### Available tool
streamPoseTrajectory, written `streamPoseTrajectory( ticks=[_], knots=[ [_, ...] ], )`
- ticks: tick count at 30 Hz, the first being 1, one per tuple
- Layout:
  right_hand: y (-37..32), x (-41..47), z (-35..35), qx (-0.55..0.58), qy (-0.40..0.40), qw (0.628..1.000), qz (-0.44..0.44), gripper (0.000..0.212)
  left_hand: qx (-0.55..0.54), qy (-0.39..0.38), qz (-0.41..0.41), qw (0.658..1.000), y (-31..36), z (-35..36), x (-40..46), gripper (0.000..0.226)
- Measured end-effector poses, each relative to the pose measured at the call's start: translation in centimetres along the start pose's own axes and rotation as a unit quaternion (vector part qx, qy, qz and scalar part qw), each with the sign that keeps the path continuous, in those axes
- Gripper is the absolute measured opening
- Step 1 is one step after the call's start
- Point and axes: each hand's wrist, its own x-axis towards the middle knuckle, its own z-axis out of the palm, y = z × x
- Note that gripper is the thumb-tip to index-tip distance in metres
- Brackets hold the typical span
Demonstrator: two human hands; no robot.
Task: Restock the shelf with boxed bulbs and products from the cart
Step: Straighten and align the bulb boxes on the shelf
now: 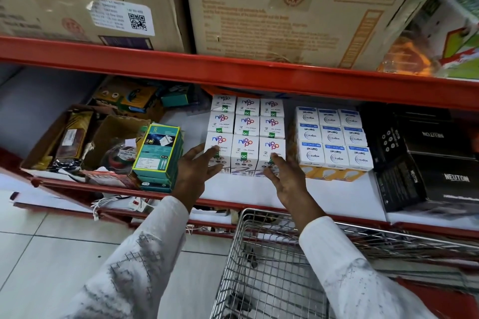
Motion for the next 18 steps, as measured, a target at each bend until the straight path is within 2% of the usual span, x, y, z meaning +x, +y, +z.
streamPoseTrajectory(
  ticks=[12, 16, 18],
  knots=[
    [-0.4, 0.3, -0.1, -0.013, -0.006, 1.0, 0.01, 0.054, 0.025, 0.0, 0.007, 1.0, 0.3, 0.2, -1.1, 0.046],
    [-0.5, 0.0, -0.2, -0.037, -0.013, 0.999, 0.009, 0.059, 0.046, 0.017, 0.016, 0.999, 0.6, 0.2, -2.2, 0.059],
    [-0.6, -0.6, -0.7, -0.054, -0.016, 0.998, 0.004, 0.058, 0.095, 0.047, 0.055, 0.993, 0.5, 0.3, -3.6, 0.067]
  ],
)
